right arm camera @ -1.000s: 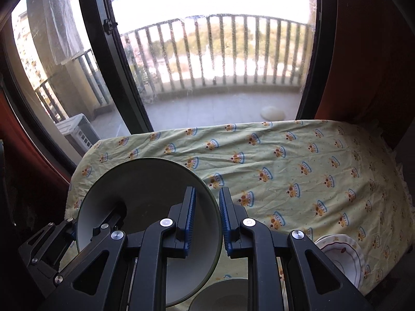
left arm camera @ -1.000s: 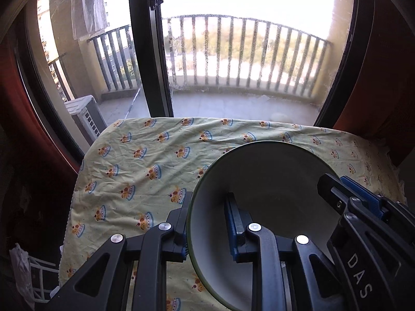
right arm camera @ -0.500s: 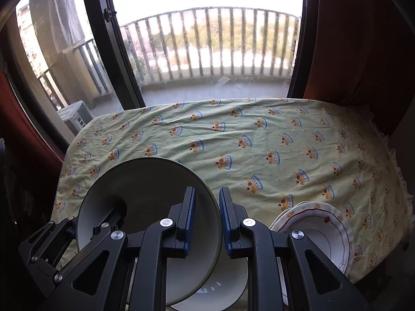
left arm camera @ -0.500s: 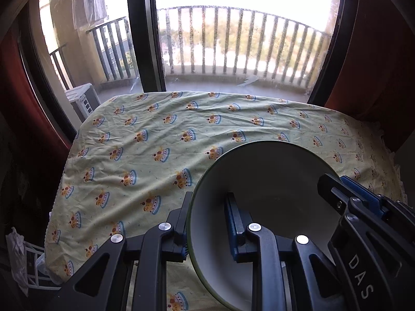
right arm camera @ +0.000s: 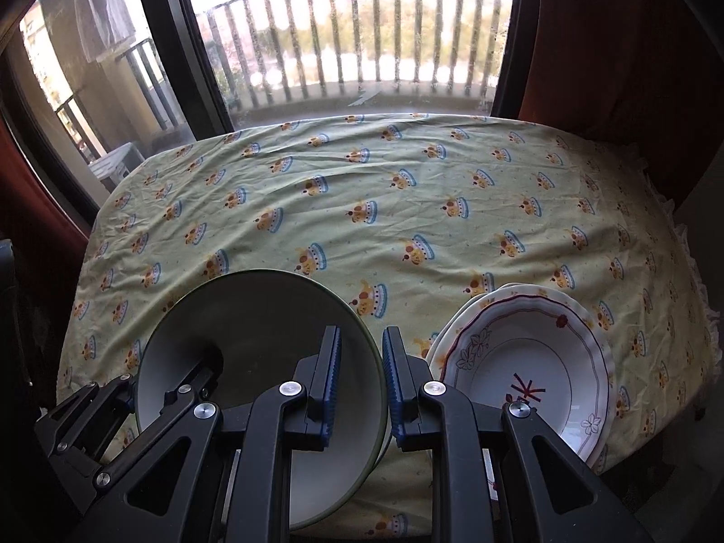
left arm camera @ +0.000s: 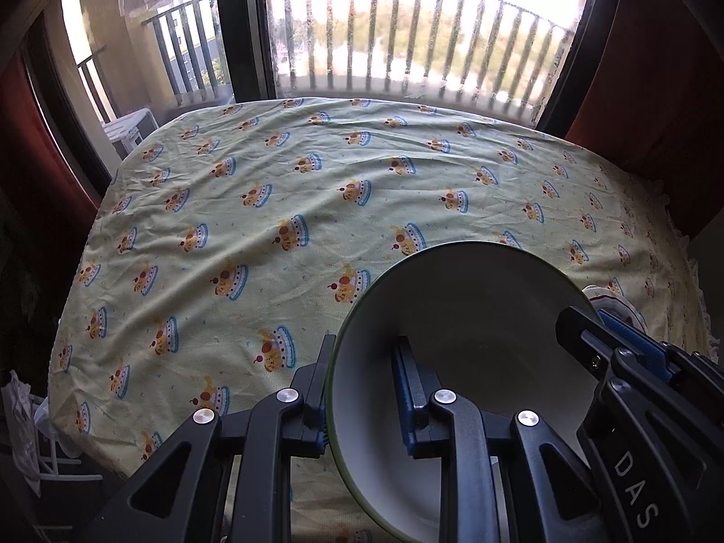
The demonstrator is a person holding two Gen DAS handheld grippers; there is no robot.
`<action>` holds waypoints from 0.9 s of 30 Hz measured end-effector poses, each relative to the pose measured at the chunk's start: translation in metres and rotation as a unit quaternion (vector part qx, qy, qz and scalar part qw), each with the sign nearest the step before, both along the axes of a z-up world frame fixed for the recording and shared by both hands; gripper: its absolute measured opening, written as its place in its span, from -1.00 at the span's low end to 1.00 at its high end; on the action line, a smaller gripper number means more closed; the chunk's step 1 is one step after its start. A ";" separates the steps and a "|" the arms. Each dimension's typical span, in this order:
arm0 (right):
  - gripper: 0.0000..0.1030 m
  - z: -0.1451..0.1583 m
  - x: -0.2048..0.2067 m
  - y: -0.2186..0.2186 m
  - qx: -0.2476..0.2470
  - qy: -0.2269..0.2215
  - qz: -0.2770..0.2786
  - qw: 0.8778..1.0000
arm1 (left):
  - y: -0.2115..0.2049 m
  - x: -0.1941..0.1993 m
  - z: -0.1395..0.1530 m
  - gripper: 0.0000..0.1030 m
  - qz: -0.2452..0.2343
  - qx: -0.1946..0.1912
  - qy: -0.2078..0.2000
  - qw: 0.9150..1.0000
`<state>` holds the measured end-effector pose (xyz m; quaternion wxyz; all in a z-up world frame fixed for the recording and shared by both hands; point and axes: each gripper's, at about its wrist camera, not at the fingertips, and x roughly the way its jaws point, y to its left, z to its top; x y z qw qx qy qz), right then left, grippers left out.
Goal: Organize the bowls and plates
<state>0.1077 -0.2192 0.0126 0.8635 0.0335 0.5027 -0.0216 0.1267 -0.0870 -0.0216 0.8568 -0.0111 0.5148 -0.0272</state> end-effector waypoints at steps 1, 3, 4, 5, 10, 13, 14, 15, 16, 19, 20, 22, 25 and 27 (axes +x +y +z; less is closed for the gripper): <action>-0.56 -0.002 0.000 -0.001 -0.001 0.003 0.001 1.000 | 0.000 -0.001 -0.002 -0.61 0.001 0.000 0.003 1.000; -0.56 -0.007 -0.001 -0.001 -0.001 0.010 0.002 1.000 | 0.000 -0.002 -0.007 -0.61 0.003 0.000 0.009 1.000; -0.56 -0.010 -0.001 -0.001 -0.002 0.013 0.003 1.000 | 0.000 -0.002 -0.009 -0.61 0.005 0.000 0.012 1.000; -0.56 -0.012 -0.001 -0.001 -0.002 0.016 0.004 1.000 | 0.000 -0.002 -0.011 -0.61 0.006 0.001 0.015 1.000; -0.56 -0.020 0.003 0.002 -0.003 0.026 0.009 1.000 | 0.003 0.000 -0.017 -0.61 0.015 0.003 0.022 1.000; -0.56 -0.023 0.005 0.003 -0.003 0.028 0.012 1.000 | 0.003 0.003 -0.021 -0.61 0.022 0.002 0.027 0.999; -0.56 -0.024 0.006 0.003 -0.004 0.029 0.012 1.000 | 0.002 0.003 -0.022 -0.61 0.023 0.002 0.029 0.999; -0.56 -0.026 0.007 0.003 -0.005 0.029 0.013 0.999 | 0.001 0.003 -0.024 -0.61 0.023 0.003 0.030 0.999; -0.56 -0.027 0.008 0.002 -0.006 0.030 0.014 0.999 | 0.000 0.003 -0.025 -0.61 0.023 0.004 0.032 0.999; -0.56 -0.032 0.008 -0.001 -0.004 0.034 0.013 0.999 | -0.003 0.004 -0.029 -0.61 0.021 0.008 0.037 0.999; -0.56 -0.034 0.008 -0.003 -0.002 0.036 0.012 0.999 | -0.005 0.004 -0.029 -0.61 0.021 0.011 0.035 0.999; -0.56 -0.036 0.008 -0.005 0.000 0.035 0.012 0.999 | -0.006 0.004 -0.028 -0.61 0.021 0.016 0.033 0.999; -0.56 -0.037 0.008 -0.006 0.005 0.032 0.013 0.999 | -0.006 0.004 -0.029 -0.61 0.023 0.020 0.031 0.999; -0.56 -0.038 0.009 -0.006 0.007 0.030 0.015 0.999 | -0.006 0.005 -0.031 -0.61 0.024 0.023 0.030 0.999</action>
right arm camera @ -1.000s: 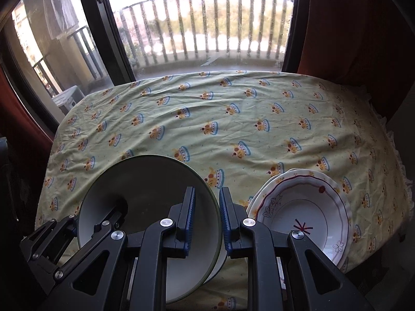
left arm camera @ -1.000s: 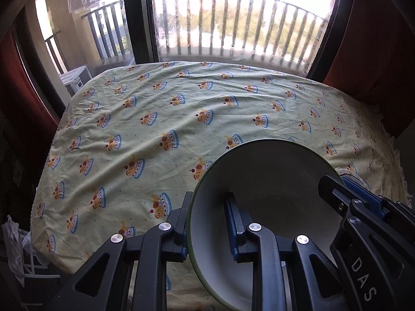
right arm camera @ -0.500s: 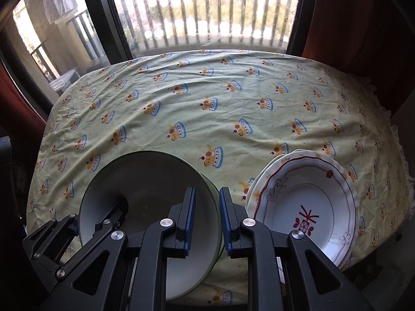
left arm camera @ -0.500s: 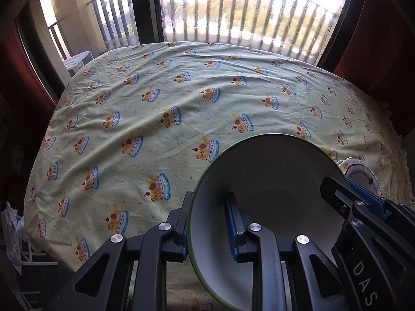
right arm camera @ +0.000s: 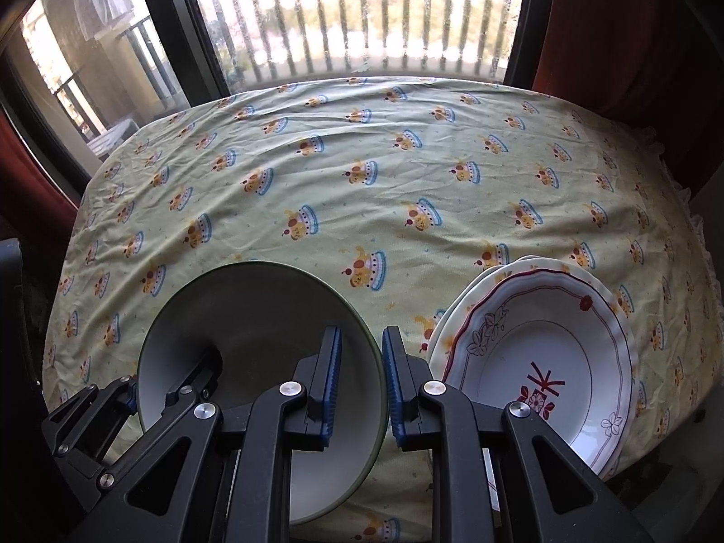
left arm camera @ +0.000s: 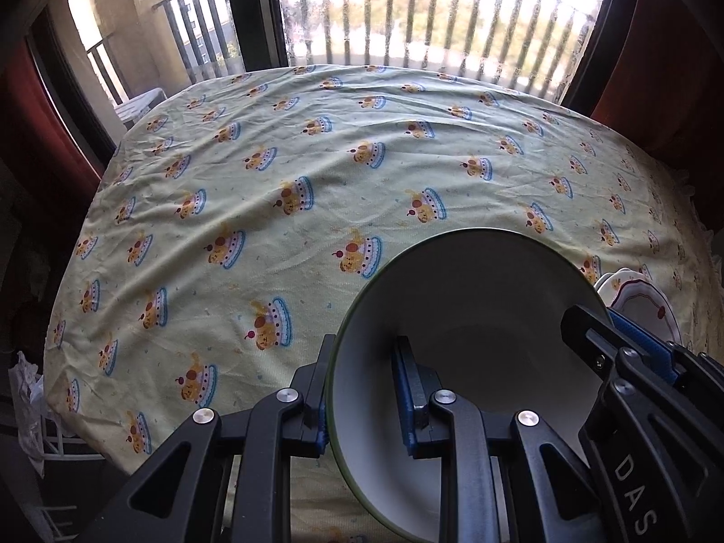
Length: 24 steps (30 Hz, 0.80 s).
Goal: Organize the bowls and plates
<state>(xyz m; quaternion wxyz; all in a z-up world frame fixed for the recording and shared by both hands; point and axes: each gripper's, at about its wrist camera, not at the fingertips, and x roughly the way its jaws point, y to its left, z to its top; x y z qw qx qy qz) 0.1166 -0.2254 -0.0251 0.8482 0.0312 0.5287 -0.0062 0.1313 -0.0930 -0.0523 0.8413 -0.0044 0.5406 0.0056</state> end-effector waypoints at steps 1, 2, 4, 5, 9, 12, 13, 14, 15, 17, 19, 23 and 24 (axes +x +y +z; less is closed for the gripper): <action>-0.56 -0.001 0.000 0.000 0.000 -0.001 0.001 1.000 | 0.000 0.000 -0.001 -0.60 0.000 0.002 -0.001 1.000; -0.56 -0.002 0.001 0.000 0.001 -0.001 0.002 1.000 | 0.000 0.000 -0.001 -0.60 -0.001 0.003 -0.002 1.000; -0.56 -0.002 -0.001 0.000 0.001 -0.004 0.004 1.000 | 0.000 0.000 -0.001 -0.60 0.000 0.002 -0.001 1.000; -0.56 -0.002 -0.001 0.000 0.003 -0.006 0.005 1.000 | 0.000 -0.001 0.000 -0.60 0.000 -0.001 0.000 1.000; -0.46 -0.001 -0.003 -0.003 0.019 -0.007 0.001 1.000 | 0.001 -0.003 0.000 -0.40 -0.006 -0.016 0.009 1.000; -0.21 -0.001 -0.005 -0.002 0.035 -0.006 0.006 0.999 | 0.001 -0.005 0.000 -0.26 -0.010 -0.025 0.014 1.000; -0.10 -0.001 -0.006 -0.001 0.037 -0.006 0.008 0.999 | 0.002 -0.006 -0.001 -0.18 -0.012 -0.026 0.016 0.999; -0.06 -0.001 -0.007 0.000 0.037 -0.004 0.007 0.999 | 0.004 -0.006 -0.001 -0.10 -0.013 -0.028 0.018 0.999; 0.03 -0.001 -0.008 0.001 0.037 -0.002 0.005 0.999 | 0.006 -0.006 -0.002 0.14 -0.013 -0.029 0.019 0.999; 0.16 -0.003 -0.009 0.003 0.042 0.003 0.001 0.999 | 0.010 -0.007 -0.002 0.24 -0.016 -0.031 0.016 0.999; 0.31 -0.005 -0.009 0.006 0.048 0.008 -0.001 0.999 | 0.014 -0.008 -0.002 0.30 -0.020 -0.037 0.015 0.999; 0.41 -0.007 -0.007 0.013 0.040 0.012 -0.005 0.999 | 0.018 -0.004 -0.009 0.38 -0.027 -0.058 0.030 0.998; 0.42 -0.007 -0.007 0.013 0.038 0.014 -0.007 0.999 | 0.018 -0.003 -0.011 0.40 -0.031 -0.064 0.033 0.997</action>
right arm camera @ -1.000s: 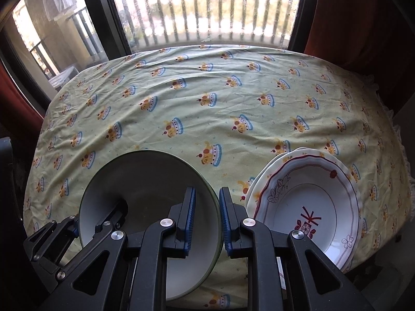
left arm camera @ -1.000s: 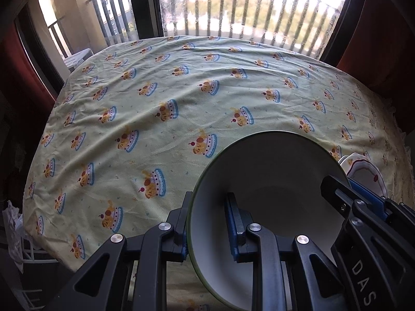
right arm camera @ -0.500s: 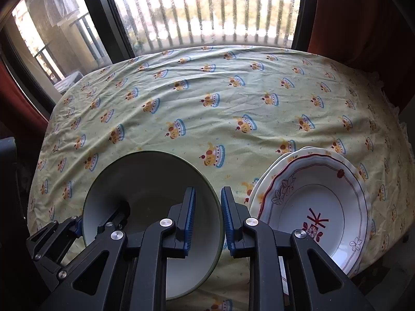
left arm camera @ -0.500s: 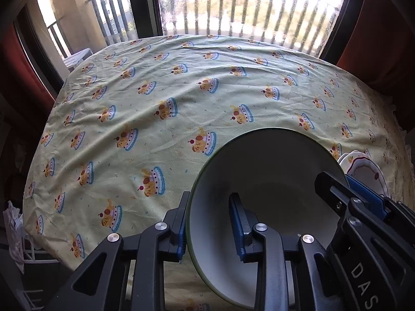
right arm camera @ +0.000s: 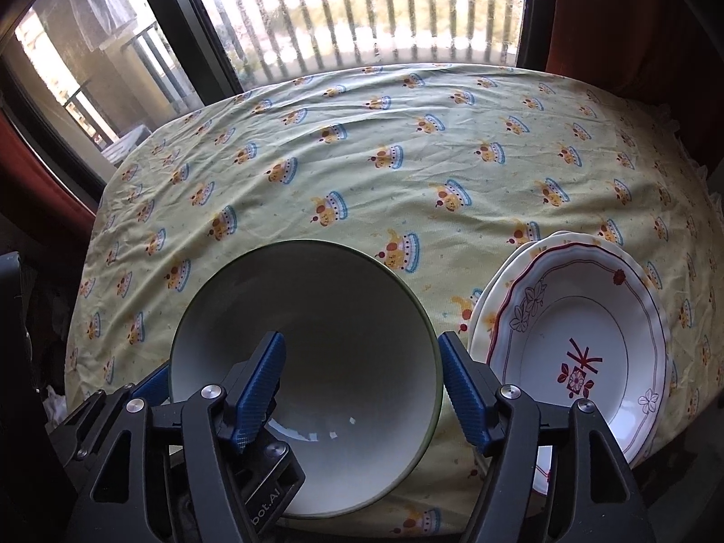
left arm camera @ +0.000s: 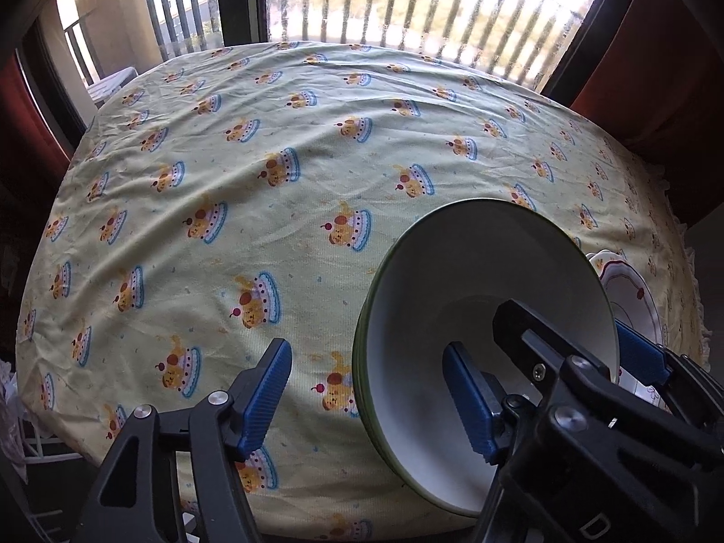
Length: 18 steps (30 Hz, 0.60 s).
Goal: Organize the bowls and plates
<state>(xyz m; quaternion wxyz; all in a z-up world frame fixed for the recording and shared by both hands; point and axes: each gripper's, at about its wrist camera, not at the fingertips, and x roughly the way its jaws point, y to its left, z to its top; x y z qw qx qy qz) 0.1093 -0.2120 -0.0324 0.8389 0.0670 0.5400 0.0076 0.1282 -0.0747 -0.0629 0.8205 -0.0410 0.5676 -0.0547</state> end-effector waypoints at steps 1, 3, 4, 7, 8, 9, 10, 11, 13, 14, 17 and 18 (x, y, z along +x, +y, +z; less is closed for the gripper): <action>0.43 -0.001 0.000 0.000 -0.001 0.002 -0.003 1.000 | -0.001 0.001 -0.002 0.41 -0.006 -0.006 0.004 1.000; 0.44 -0.002 0.000 -0.002 -0.001 0.007 -0.014 1.000 | -0.002 0.004 -0.004 0.42 -0.020 -0.014 0.010 1.000; 0.45 -0.003 0.000 -0.003 0.001 0.011 -0.021 1.000 | -0.003 0.005 -0.004 0.42 -0.026 -0.016 0.012 0.999; 0.46 -0.006 0.001 -0.005 0.007 0.022 -0.042 0.999 | -0.004 0.009 -0.008 0.42 -0.045 -0.033 0.025 0.998; 0.46 -0.007 0.001 -0.006 0.007 0.026 -0.050 0.998 | -0.005 0.010 -0.010 0.42 -0.051 -0.040 0.030 0.997; 0.46 -0.007 0.001 -0.008 0.006 0.031 -0.058 0.998 | -0.006 0.012 -0.012 0.42 -0.057 -0.046 0.036 0.997; 0.46 -0.007 0.000 -0.009 0.006 0.034 -0.067 0.997 | -0.007 0.013 -0.014 0.42 -0.063 -0.051 0.041 0.996; 0.46 -0.008 0.000 -0.010 0.005 0.037 -0.075 0.996 | -0.009 0.014 -0.015 0.42 -0.070 -0.056 0.045 0.995; 0.46 -0.008 -0.001 -0.012 0.000 0.043 -0.090 0.995 | -0.011 0.016 -0.018 0.42 -0.080 -0.066 0.054 0.993; 0.46 -0.009 -0.001 -0.012 -0.001 0.046 -0.097 0.994 | -0.012 0.016 -0.020 0.42 -0.085 -0.070 0.057 0.992; 0.46 -0.011 -0.002 -0.015 -0.007 0.055 -0.113 0.992 | -0.014 0.017 -0.024 0.37 -0.097 -0.080 0.066 0.990; 0.46 -0.012 -0.003 -0.015 -0.008 0.058 -0.118 0.991 | -0.014 0.017 -0.025 0.34 -0.101 -0.083 0.069 0.989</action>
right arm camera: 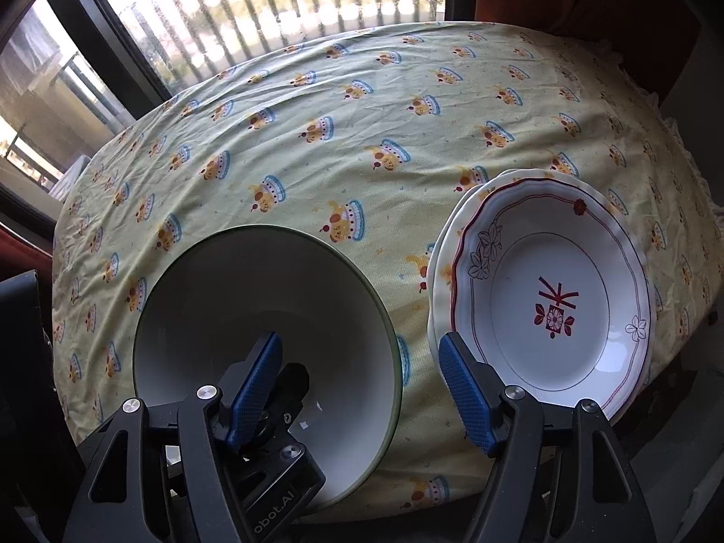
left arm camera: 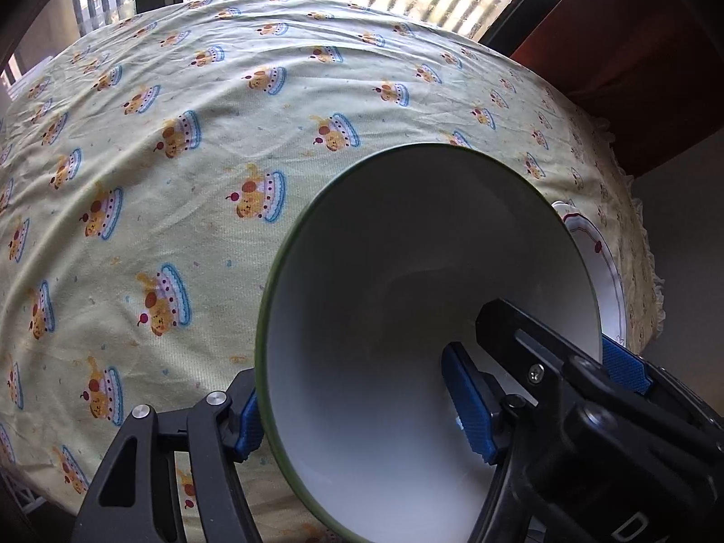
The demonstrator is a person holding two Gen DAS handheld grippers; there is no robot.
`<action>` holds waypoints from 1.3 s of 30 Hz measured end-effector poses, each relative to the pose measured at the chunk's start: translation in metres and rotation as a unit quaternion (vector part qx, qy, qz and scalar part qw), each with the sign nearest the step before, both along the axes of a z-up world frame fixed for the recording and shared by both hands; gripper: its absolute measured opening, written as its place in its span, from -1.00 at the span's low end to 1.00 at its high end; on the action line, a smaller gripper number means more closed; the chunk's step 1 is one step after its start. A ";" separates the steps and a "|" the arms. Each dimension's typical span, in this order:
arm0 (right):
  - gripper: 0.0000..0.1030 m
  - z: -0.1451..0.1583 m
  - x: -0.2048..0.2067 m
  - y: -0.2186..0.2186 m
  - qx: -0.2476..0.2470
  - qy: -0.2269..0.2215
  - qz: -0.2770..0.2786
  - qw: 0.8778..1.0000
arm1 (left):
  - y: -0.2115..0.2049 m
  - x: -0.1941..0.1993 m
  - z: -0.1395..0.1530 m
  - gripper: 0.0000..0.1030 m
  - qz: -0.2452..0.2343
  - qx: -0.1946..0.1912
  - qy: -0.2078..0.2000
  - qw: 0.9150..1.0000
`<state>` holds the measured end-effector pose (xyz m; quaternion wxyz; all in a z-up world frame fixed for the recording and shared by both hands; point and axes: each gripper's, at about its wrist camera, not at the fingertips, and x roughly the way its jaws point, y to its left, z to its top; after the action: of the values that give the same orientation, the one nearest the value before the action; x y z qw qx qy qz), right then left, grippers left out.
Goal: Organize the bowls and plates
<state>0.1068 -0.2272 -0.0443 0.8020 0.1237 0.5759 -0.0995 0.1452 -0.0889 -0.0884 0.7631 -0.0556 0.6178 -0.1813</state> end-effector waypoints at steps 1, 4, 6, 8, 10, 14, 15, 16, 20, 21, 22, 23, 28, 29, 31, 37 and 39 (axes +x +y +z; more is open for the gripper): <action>0.46 -0.001 -0.001 -0.001 0.000 0.003 -0.004 1.000 | 0.000 0.000 0.000 0.33 -0.001 -0.005 -0.001 1.000; 0.46 -0.004 -0.003 -0.003 0.009 0.003 -0.019 1.000 | 0.001 -0.001 0.000 0.32 -0.007 -0.011 -0.001 1.000; 0.46 -0.005 -0.004 -0.004 0.014 0.004 -0.025 1.000 | 0.001 0.000 0.000 0.32 -0.008 -0.013 -0.002 1.000; 0.46 -0.007 -0.003 -0.005 0.020 0.004 -0.028 0.999 | 0.001 0.000 -0.001 0.32 -0.009 -0.013 -0.002 1.000; 0.46 -0.010 -0.002 -0.007 0.029 0.005 -0.029 0.999 | 0.000 0.001 -0.001 0.32 -0.008 -0.012 -0.001 1.000; 0.46 -0.017 0.002 -0.013 0.056 0.010 -0.027 0.998 | -0.001 0.001 0.001 0.32 0.002 0.004 -0.009 1.000; 0.46 -0.019 0.004 -0.014 0.064 0.012 -0.025 0.998 | -0.002 0.001 0.001 0.32 0.007 0.009 -0.011 1.000; 0.46 -0.022 0.006 -0.016 0.071 0.014 -0.021 0.997 | -0.002 0.001 0.002 0.32 0.013 0.014 -0.012 1.000; 0.38 -0.026 0.012 -0.023 0.103 0.019 0.006 0.994 | -0.006 -0.002 0.004 0.32 0.035 0.036 -0.015 0.999; 0.33 -0.027 0.013 -0.024 0.111 0.019 0.014 0.993 | -0.007 -0.002 0.004 0.32 0.040 0.040 -0.015 0.998; 0.27 -0.029 0.014 -0.025 0.120 0.020 0.021 0.992 | -0.007 -0.003 0.005 0.32 0.045 0.044 -0.015 0.998; 0.24 -0.030 0.016 -0.026 0.128 0.022 0.028 0.991 | -0.008 -0.003 0.005 0.32 0.048 0.050 -0.017 0.997; -0.06 -0.039 0.023 -0.023 0.162 0.032 0.053 0.985 | -0.013 -0.005 0.007 0.33 0.053 0.073 -0.020 0.996; -0.08 -0.040 0.024 -0.021 0.164 0.034 0.057 0.984 | -0.014 -0.005 0.007 0.33 0.053 0.075 -0.020 0.996; -0.08 -0.039 0.026 -0.018 0.154 0.037 0.067 0.985 | -0.015 -0.005 0.008 0.33 0.052 0.081 -0.020 0.995; -0.08 -0.037 0.027 -0.013 0.132 0.038 0.076 0.988 | -0.017 -0.004 0.010 0.32 0.038 0.092 -0.022 0.995; -0.08 -0.037 0.027 -0.011 0.123 0.039 0.075 0.989 | -0.018 -0.003 0.011 0.31 0.028 0.094 -0.024 0.995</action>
<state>0.1334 -0.2387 -0.0810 0.7625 0.1740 0.6225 0.0279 0.1425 -0.1066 -0.0772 0.7846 0.0036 0.6115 -0.1021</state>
